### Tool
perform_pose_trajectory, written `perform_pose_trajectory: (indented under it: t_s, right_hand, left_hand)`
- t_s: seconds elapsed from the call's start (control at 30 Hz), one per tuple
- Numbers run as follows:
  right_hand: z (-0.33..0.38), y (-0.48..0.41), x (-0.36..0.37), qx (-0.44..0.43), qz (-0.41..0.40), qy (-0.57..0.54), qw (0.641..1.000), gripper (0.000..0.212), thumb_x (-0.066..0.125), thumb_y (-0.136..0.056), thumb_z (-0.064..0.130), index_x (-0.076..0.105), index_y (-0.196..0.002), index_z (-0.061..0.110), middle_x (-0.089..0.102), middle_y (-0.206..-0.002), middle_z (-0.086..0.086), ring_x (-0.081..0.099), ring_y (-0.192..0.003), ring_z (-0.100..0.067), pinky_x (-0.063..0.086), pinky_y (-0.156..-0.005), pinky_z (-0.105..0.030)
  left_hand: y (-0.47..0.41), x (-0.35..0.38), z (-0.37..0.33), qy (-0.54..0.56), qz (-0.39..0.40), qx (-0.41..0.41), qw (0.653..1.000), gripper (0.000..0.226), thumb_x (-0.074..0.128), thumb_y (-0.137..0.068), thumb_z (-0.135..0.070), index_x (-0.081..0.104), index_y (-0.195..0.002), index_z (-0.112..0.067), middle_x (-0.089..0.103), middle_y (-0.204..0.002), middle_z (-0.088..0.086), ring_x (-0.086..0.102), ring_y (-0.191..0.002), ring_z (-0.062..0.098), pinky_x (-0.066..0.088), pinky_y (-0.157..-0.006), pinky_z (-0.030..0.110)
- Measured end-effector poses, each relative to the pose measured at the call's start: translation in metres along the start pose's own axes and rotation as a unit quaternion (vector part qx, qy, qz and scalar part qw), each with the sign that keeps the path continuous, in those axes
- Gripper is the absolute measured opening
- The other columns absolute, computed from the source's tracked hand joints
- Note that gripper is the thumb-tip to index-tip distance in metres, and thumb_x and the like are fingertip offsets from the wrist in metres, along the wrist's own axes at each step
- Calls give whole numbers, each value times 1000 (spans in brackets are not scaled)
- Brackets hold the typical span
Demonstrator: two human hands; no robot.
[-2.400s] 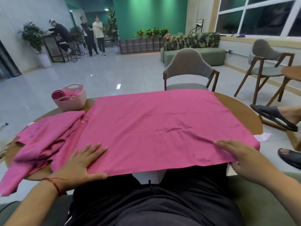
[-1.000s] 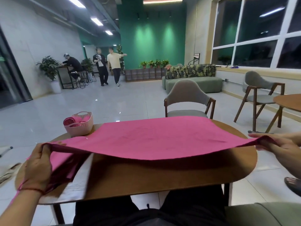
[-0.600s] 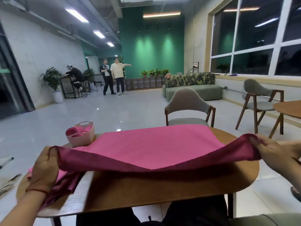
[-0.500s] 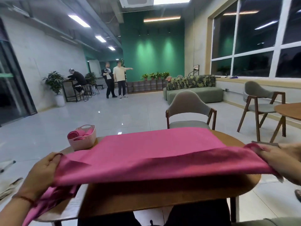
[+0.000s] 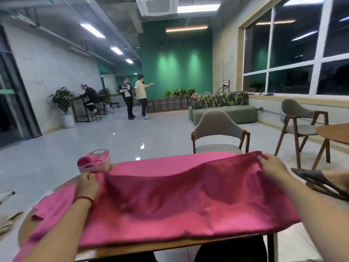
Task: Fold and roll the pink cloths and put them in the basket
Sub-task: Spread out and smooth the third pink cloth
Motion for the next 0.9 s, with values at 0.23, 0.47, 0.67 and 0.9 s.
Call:
perform_pose_trajectory:
  t_s: [0.23, 0.47, 0.67, 0.9]
  right_hand:
    - [-89, 16, 64, -9, 78, 269, 960, 75, 62, -97, 51, 24, -162, 43, 56, -150, -3, 57, -126, -33, 52, -100, -49]
    - [-86, 42, 53, -63, 68, 357, 929, 51, 42, -106, 57, 47, -153, 40, 52, -155, 2, 47, -141, -25, 41, -114, -49]
    - [-104, 69, 31, -51, 20, 312, 949, 28, 58, -101, 51, 71, -118, 33, 68, -124, 0, 60, -110, -23, 53, -95, -44]
    - [-118, 119, -8, -2, 113, 311, 944, 17, 78, -92, 33, 72, -77, 34, 72, -75, 9, 65, -74, -6, 50, -68, -31]
  left_hand:
    - [39, 88, 59, -283, 98, 94, 949, 82, 51, -98, -57, 26, -162, -11, 43, -160, 16, 47, -142, 36, 36, -119, 45]
    - [65, 88, 50, -303, 92, 162, 935, 75, 45, -103, -49, 22, -163, -11, 46, -158, 14, 47, -142, 34, 32, -120, 47]
    - [103, 69, 64, -290, 103, 177, 935, 73, 51, -100, -46, 29, -161, -12, 51, -153, 14, 54, -135, 35, 40, -113, 46]
    - [175, 13, 70, -246, 103, 207, 941, 61, 65, -95, -43, 47, -151, -26, 64, -138, 7, 63, -124, 31, 48, -105, 43]
Point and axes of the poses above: each hand's wrist, its own y-axis away from the middle knuckle, its own x-axis out of the palm, z = x × y, the point moved 7 cm from there along -y, towards the middle knuckle
